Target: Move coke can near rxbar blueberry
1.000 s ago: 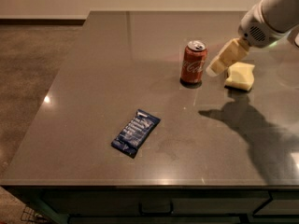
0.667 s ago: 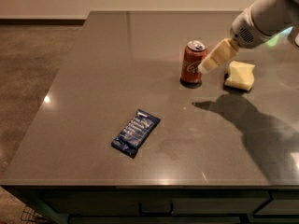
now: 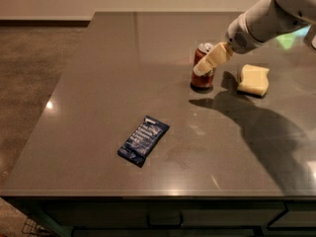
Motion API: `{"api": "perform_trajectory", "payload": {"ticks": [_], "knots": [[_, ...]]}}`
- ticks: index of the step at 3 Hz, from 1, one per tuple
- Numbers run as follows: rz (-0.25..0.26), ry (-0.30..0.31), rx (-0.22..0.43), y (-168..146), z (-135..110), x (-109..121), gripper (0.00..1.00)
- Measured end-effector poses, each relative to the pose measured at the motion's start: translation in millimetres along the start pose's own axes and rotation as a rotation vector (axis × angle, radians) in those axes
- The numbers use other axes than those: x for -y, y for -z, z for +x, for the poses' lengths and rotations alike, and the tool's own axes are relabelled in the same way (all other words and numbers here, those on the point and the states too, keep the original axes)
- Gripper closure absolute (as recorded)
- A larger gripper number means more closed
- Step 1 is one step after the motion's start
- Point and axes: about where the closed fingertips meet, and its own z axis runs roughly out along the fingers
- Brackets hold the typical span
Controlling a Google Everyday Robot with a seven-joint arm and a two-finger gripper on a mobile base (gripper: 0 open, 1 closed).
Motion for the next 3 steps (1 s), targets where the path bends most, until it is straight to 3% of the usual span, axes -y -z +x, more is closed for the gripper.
{"api": "perform_trajectory", "payload": {"ticks": [1,3], "knots": [[-0.023,-0.006,0.025,-8.7,-6.2,-1.2,0.16],[-0.073,0.010,0.063,-12.2,-10.2,-8.6,0.62]]}}
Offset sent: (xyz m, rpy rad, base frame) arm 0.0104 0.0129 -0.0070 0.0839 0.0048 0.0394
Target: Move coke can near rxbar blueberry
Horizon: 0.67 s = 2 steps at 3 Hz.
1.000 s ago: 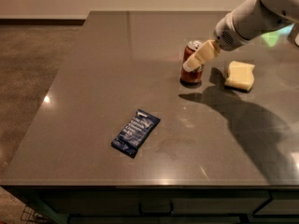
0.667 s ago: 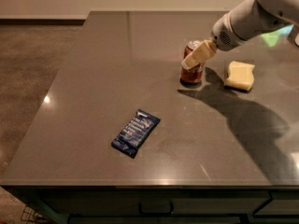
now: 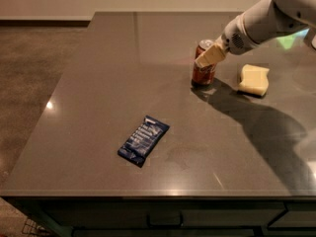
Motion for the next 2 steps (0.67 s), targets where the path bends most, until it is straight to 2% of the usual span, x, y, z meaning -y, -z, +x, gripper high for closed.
{"api": "perform_trajectory", "payload": {"ticks": [1,2], "knots": [[-0.055,0.070,0.038,15,-6,-18,0.87],[-0.122,0.174,0.064,36,-5,-49,1.00]]}}
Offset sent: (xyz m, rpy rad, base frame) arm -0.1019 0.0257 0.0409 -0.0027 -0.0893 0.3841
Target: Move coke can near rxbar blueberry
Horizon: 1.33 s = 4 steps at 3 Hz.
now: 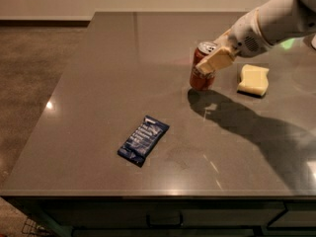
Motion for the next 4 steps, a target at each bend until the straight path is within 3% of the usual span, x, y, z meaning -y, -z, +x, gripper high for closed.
{"api": "perform_trajectory", "payload": {"ticks": [2,4], "knots": [[-0.117,0.209,0.007,16,-4,-70,1.00],[-0.226,0.293,-0.006,0,5,-116,1.00]]}}
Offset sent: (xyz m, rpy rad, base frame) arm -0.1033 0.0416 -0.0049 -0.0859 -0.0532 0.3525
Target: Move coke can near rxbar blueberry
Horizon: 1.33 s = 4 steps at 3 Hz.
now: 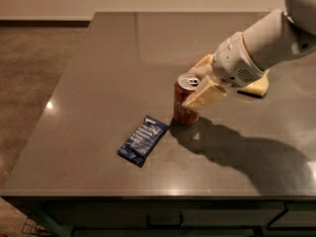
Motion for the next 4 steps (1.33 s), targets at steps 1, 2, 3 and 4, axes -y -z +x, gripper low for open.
{"api": "perform_trajectory", "payload": {"ticks": [1,2,3,4], "knots": [[-0.031,0.017,0.001,-1,-1,-10,1.00],[-0.055,0.025,-0.001,-5,2,-18,0.83],[-0.072,0.025,-0.001,-13,4,-21,0.59],[-0.072,0.027,-0.001,-13,3,-22,0.36]]}}
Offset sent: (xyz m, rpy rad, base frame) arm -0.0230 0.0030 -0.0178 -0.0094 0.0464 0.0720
